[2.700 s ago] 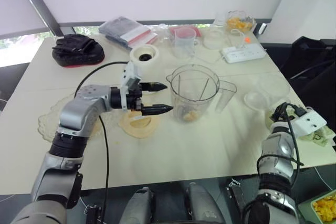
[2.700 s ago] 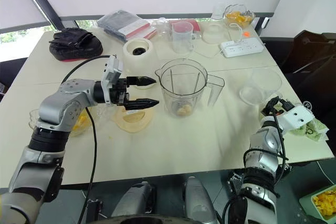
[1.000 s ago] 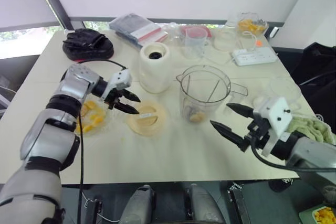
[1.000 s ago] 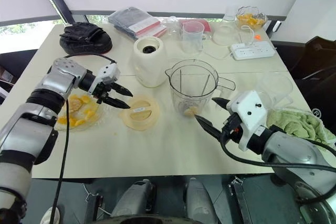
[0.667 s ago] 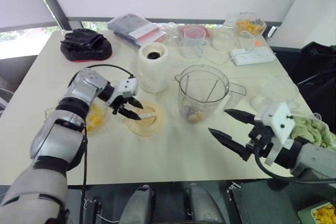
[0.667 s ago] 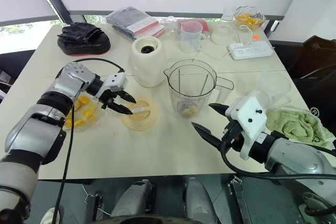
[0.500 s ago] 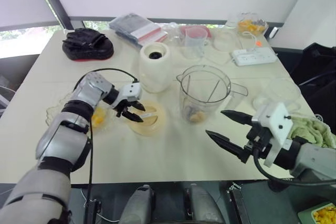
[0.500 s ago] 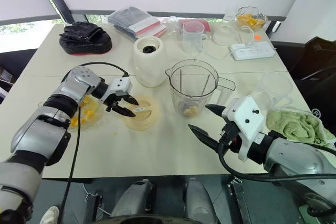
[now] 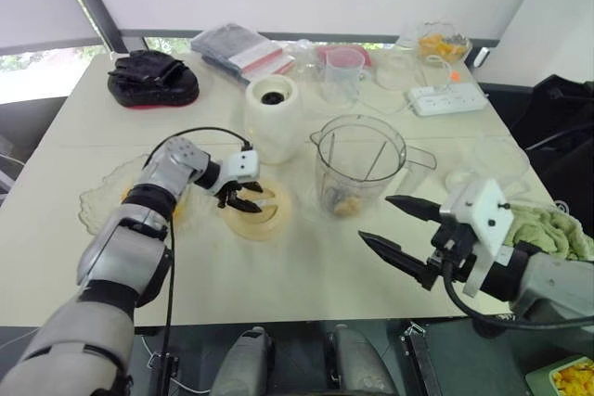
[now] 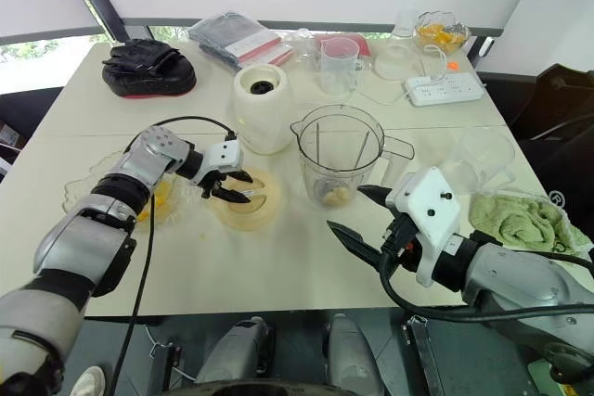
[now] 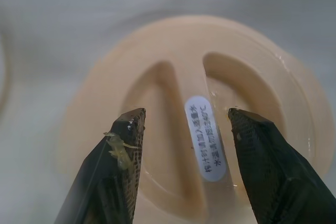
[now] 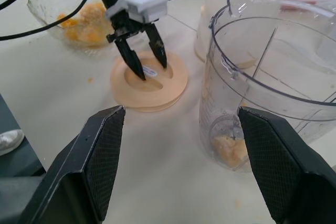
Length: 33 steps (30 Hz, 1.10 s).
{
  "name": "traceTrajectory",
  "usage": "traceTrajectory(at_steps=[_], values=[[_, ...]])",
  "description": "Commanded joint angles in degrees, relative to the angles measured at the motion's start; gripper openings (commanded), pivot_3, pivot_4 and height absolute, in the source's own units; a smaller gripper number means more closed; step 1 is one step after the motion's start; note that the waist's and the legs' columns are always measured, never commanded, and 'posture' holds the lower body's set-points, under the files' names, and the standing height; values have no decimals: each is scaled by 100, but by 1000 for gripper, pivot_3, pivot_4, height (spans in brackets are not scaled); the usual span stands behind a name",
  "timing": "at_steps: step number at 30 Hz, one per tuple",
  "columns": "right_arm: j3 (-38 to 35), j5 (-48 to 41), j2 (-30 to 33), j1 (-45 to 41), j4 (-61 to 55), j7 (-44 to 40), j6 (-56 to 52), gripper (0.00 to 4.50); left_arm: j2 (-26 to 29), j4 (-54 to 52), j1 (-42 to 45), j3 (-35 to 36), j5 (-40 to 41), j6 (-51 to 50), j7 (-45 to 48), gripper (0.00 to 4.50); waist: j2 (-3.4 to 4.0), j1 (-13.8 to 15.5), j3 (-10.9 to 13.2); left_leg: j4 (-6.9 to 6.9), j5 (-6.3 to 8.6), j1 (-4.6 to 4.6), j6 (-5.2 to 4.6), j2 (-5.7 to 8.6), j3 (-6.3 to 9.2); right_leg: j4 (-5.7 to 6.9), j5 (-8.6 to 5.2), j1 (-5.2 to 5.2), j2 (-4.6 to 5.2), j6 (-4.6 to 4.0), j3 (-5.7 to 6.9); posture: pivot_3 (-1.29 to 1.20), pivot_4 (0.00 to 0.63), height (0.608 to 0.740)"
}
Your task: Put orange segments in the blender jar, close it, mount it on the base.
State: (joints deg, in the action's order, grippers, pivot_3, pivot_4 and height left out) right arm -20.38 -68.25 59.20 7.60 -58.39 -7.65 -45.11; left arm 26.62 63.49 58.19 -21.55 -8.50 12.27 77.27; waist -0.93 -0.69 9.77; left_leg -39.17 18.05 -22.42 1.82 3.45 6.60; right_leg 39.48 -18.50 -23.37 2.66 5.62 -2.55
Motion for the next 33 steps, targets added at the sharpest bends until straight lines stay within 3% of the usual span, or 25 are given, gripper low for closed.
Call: traceTrajectory(at_steps=[1, 14, 17, 20, 21, 33], values=[[-42, -99, 108, 2, -161, 138, 198, 3590, -35, -22, 9, 32, -163, 92, -134, 2614, -1, 4, 0, 0, 0, 0, 0, 0, 0, 0, 0, 0, 0, 0, 0, 0, 150, 740], [-108, -90, 202, 66, -161, 268, 265, 3590, -237, 162, -88, -21, -541, 54, -625, 2614, -7, 21, -11, -6, 0, 6, 0, 0, 0, 1, 2, 12, 0, 3, 0, 0, 150, 740], [-140, -63, 212, 86, -161, 255, 252, 3590, -240, 191, -106, -34, -569, 61, -661, 1815, -7, 23, -13, -7, 0, 11, 0, 0, 0, 1, 2, 18, 0, 4, 0, 0, 150, 740], [-170, -31, 217, 103, -161, 233, 234, 3590, -233, 197, -123, -53, -595, 89, -667, 420, -9, 48, -15, -7, -5, 17, -2, 0, 1, 1, 2, 28, 0, 3, 1, 0, 150, 740], [-183, -15, 219, 105, -161, 220, 224, 3590, -226, 182, -133, -65, -609, 122, -657, 234, -10, 48, -15, -7, -7, 20, -2, 1, 2, 0, 2, 31, 0, 3, 1, 0, 150, 740], [-195, 224, 212, 22, -31, 7, 181, 3590, 73, -164, 72, 233, -284, 114, -257, 248, -13, -14, -14, -6, -9, 25, -4, 0, 2, 1, 3, 33, -2, 4, 1, 0, 150, 740]])
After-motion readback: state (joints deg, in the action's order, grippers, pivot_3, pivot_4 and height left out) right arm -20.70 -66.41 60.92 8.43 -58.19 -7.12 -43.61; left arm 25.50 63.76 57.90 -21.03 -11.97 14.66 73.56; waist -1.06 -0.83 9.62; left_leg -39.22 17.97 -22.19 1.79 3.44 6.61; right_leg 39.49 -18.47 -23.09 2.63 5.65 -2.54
